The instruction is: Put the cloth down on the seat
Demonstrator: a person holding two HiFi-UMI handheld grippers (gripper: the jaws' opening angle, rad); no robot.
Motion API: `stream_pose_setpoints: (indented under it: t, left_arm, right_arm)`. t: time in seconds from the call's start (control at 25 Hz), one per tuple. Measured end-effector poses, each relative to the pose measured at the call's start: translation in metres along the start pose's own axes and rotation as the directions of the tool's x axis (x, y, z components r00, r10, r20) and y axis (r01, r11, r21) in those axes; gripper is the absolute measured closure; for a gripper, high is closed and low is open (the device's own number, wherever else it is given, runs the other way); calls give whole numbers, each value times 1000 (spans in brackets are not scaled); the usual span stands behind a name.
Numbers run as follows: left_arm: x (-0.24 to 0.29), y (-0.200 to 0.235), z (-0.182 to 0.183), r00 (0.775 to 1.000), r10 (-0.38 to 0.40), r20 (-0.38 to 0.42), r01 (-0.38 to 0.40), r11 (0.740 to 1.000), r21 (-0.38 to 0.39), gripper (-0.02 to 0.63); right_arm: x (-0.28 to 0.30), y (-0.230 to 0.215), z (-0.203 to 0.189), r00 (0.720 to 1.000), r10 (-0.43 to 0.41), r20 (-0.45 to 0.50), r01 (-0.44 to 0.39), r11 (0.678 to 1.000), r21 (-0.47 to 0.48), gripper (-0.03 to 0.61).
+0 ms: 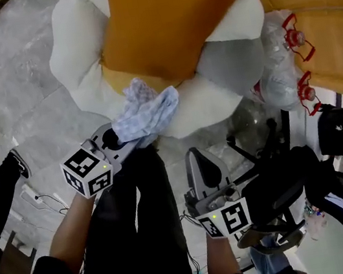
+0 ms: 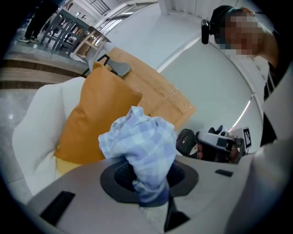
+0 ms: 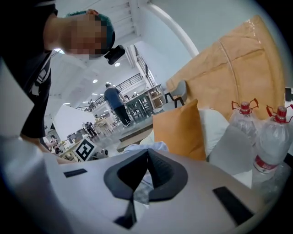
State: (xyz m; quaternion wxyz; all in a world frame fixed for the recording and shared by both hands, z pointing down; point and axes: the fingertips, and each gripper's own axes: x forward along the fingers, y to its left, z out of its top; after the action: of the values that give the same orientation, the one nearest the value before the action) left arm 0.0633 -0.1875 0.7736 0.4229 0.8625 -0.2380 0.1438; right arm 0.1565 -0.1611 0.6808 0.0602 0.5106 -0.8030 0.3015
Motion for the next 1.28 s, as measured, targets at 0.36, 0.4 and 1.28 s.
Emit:
stream_pose_setpoints:
  t: [0.36,0.4,1.28]
  left_arm:
    - [86,44,-40,997,-65,-33,61,994,-90,503]
    - [94,49,-46,996,-69,-47,65,994,-92,503]
    - [148,187,-136,936,79,-342,-96,995,-35,500]
  right_arm:
    - [13,-34,-37,998,-56,-39,58,997,55,559]
    - [14,-35,-39,998,-58,-40,60,997,58,559]
    - [27,-39,-64,996,-76,-47,80,991,107,558]
